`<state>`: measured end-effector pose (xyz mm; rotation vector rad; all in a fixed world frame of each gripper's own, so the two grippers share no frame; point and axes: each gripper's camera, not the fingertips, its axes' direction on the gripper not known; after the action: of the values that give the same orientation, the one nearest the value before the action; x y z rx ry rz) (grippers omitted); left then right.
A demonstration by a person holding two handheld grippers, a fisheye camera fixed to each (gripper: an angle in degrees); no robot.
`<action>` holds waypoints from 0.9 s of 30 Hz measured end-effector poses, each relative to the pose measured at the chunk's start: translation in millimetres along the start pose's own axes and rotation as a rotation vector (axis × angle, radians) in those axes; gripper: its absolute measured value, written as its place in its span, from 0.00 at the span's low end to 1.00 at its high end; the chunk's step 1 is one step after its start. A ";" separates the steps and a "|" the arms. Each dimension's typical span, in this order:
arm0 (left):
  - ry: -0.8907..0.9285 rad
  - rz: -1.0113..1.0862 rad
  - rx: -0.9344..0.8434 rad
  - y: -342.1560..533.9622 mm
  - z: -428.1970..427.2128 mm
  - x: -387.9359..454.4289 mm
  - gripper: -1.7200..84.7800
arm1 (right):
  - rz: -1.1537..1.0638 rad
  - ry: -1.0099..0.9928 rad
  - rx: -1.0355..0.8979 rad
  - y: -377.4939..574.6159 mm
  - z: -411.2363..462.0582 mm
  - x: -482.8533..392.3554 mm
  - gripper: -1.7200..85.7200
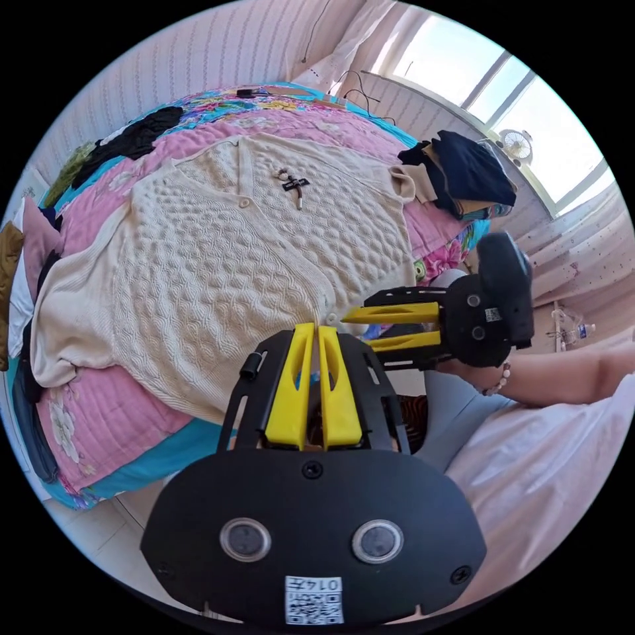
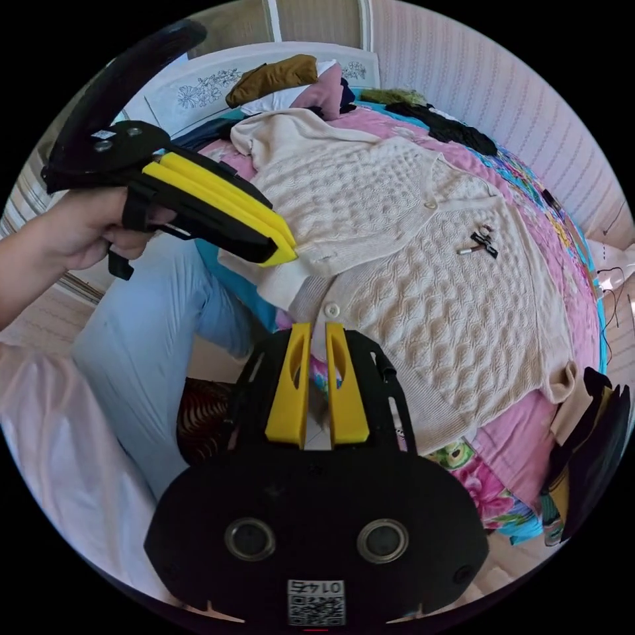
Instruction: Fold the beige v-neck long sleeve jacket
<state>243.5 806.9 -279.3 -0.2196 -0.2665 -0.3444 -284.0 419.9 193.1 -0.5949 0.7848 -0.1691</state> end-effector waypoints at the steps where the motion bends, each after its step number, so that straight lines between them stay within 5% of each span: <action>1: 0.008 -0.004 0.001 -1.0 0.6 0.2 0.01 | 0.004 -0.010 -0.049 -0.5 9.4 -1.6 0.13; 8: 0.027 -0.006 0.017 -6.7 -0.9 3.2 0.01 | 0.028 0.098 -0.105 11.7 6.6 -5.2 0.06; 21: 0.212 -0.073 0.046 -31.1 19.4 0.5 0.01 | -0.116 -0.057 0.035 70.3 -52.5 -3.7 0.02; 27: 0.228 -0.237 -0.143 -34.4 87.0 -16.7 0.01 | -0.040 -0.073 -0.047 105.0 -45.5 13.7 0.03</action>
<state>196.9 802.7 -196.5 -0.2880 -0.0415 -0.6202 -314.1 481.5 100.5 -0.6582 0.7084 -0.1649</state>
